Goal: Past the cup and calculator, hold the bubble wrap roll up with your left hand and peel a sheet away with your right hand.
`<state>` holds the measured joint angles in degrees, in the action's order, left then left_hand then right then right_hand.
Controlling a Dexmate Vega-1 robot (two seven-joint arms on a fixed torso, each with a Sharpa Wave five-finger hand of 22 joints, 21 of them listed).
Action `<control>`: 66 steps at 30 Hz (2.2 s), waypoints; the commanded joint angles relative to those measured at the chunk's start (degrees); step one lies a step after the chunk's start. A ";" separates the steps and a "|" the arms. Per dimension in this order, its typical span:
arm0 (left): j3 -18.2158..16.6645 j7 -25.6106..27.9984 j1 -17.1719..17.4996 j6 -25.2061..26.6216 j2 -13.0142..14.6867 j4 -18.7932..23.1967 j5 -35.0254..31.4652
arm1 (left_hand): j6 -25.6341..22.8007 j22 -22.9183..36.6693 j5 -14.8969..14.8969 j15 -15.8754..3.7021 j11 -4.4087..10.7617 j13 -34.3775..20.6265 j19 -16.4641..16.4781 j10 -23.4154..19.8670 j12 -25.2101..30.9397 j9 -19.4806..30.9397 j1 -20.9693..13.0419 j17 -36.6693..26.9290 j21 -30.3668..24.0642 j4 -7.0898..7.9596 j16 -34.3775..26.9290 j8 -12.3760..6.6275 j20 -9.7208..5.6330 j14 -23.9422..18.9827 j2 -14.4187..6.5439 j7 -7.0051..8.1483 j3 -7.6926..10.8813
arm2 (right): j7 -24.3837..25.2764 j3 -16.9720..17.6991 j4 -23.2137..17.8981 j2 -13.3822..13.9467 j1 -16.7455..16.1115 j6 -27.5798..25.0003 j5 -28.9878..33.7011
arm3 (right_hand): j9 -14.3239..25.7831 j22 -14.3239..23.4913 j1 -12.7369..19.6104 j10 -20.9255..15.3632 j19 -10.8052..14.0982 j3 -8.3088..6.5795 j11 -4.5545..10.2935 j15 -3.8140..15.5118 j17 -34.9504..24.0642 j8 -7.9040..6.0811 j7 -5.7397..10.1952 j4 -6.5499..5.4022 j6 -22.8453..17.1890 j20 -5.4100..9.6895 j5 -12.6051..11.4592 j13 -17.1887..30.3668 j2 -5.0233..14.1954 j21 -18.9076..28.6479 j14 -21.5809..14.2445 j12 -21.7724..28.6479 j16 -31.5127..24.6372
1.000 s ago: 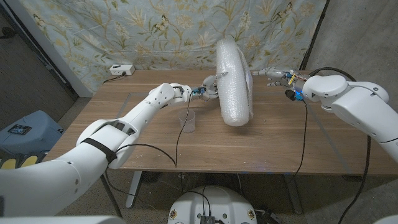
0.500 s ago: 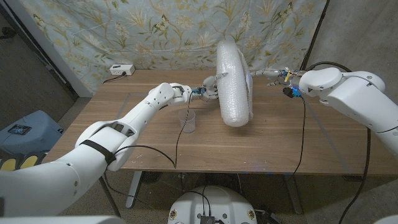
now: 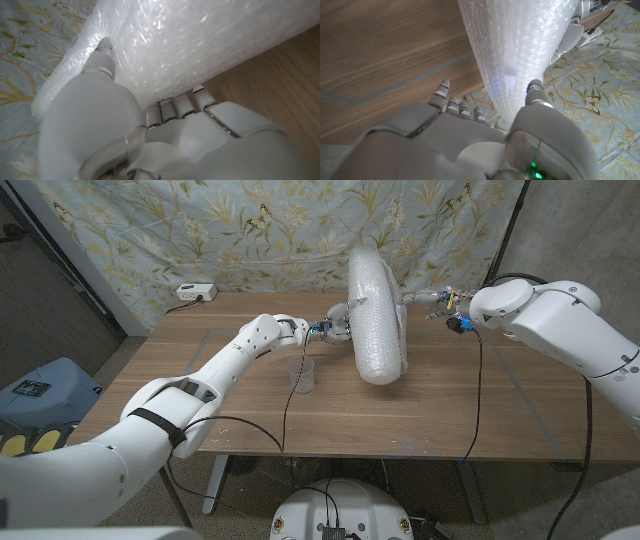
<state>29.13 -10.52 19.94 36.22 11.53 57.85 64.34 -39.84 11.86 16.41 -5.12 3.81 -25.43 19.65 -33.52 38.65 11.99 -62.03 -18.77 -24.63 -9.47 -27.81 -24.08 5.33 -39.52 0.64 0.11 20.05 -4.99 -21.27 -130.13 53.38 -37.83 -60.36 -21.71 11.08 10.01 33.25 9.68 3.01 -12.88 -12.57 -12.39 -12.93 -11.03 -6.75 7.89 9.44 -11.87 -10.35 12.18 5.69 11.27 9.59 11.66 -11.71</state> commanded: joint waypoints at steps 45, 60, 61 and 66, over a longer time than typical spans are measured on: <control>-0.45 0.52 3.23 1.26 1.56 4.76 1.58 | -3.15 0.21 4.97 -0.15 0.98 -9.52 0.42 -2.01 -0.50 7.31 -6.59 -0.30 -0.87 -0.02 -1.41 -6.09 0.14 -0.69 -5.49 -1.40 0.44 | -4.01 -13.32 7.81 -5.69 13.64 -4.46 4.82 | 0.09 0.24 -0.71 1.12 0.48 0.17 -0.15 -0.11 -0.17 -0.43 -5.27 0.16 1.44 -0.02 0.04 0.09 0.85 0.51 0.25 0.56 -0.35; -0.87 -0.06 4.38 0.60 2.56 7.02 1.70 | -3.11 0.22 5.33 -0.29 1.19 -9.77 0.37 -2.24 -0.67 7.34 -6.92 -0.24 -1.02 0.04 -1.44 -6.01 0.03 -0.71 -5.74 -1.39 0.58 | -4.00 -11.50 8.08 -4.33 11.92 -3.74 4.06 | 0.01 0.15 0.55 -1.26 3.46 0.17 -0.14 -0.09 0.16 -0.39 -5.26 0.38 -0.60 -0.02 0.00 -0.02 0.36 0.38 -2.20 0.52 -0.27; -0.90 -0.39 4.43 0.43 2.68 7.03 1.67 | -3.17 0.22 5.36 -0.33 1.14 -9.79 0.35 -2.22 -0.69 7.33 -6.90 -0.21 -1.03 0.07 -1.43 -6.02 0.05 -0.74 -5.74 -1.22 0.58 | -4.01 -11.20 8.07 -4.24 11.73 -3.78 3.88 | 0.01 0.15 0.63 -1.32 3.65 0.16 -0.14 -0.09 0.17 -0.37 -5.26 0.37 -0.65 -0.02 0.00 -0.03 0.36 0.38 -2.33 0.50 -0.27; -1.14 -0.71 4.67 0.06 3.06 7.44 1.68 | -3.15 0.22 5.50 -0.26 1.17 -9.89 0.33 -2.15 -0.79 7.41 -7.08 -0.18 -1.08 0.08 -1.39 -6.04 0.07 -0.69 -5.98 -1.26 0.72 | -4.26 -10.54 7.62 -3.24 11.17 -3.14 3.63 | -0.01 0.14 0.78 -1.75 4.12 0.13 -0.14 -0.09 0.19 -0.32 -5.26 0.32 -0.78 -0.01 0.02 -0.03 0.47 0.36 -2.64 0.52 -0.26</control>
<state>28.44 -10.47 23.96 37.12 13.79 64.14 65.96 -40.17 11.85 16.41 -5.40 3.71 -27.60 19.64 -34.00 37.65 12.00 -62.96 -18.77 -25.51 -9.64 -29.06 -24.09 5.32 -39.76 1.57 -0.19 20.21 -9.07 -33.22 -122.18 48.75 -25.48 -64.29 -17.38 10.92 9.99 33.11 8.39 6.64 -12.56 -12.54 -12.36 -12.77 -11.26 -6.76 8.22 8.99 -11.77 -10.34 11.91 5.86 11.70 7.30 12.10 -11.71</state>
